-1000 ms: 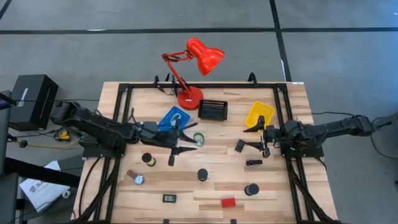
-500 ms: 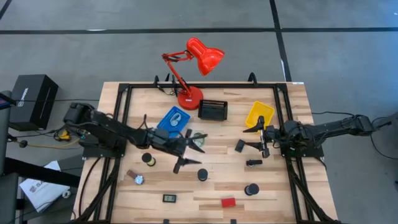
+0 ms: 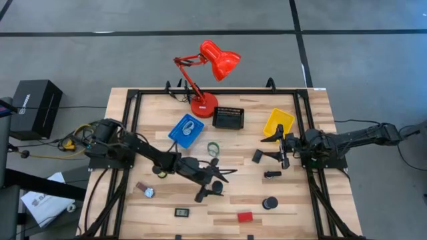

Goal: Pick & Place Office items
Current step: Put the right yellow hourglass into the black bin

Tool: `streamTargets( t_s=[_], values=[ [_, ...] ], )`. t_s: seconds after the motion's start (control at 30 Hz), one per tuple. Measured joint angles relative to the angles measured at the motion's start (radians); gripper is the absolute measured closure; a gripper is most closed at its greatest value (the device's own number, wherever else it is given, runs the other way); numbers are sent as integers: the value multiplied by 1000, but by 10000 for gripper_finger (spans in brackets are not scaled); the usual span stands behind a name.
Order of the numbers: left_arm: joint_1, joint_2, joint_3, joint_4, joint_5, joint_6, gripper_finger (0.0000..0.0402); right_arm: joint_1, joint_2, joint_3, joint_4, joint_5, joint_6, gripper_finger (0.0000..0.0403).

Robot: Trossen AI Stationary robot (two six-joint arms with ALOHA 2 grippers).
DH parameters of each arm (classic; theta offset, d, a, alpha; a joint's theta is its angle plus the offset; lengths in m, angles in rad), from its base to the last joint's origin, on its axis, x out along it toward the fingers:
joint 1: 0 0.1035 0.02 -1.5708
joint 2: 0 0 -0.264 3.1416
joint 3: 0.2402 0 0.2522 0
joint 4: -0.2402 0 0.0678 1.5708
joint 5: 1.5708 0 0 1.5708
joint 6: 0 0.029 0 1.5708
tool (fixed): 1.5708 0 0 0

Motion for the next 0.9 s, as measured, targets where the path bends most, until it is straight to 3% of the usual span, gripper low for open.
streamTargets(
  t_s=[0.23, 0.43, 0.9],
  values=[
    [6, 5, 0, -80, -98, 0, 140, 0, 0, 0, -1, -1, 4, 154],
    [-3, 6, 1, -119, -62, -74, 139, 1, 0, 0, -7, -1, 3, 154],
    [-2, 6, 1, -189, -69, -78, 146, 1, 0, 0, -7, -2, 0, 154]
  ],
)
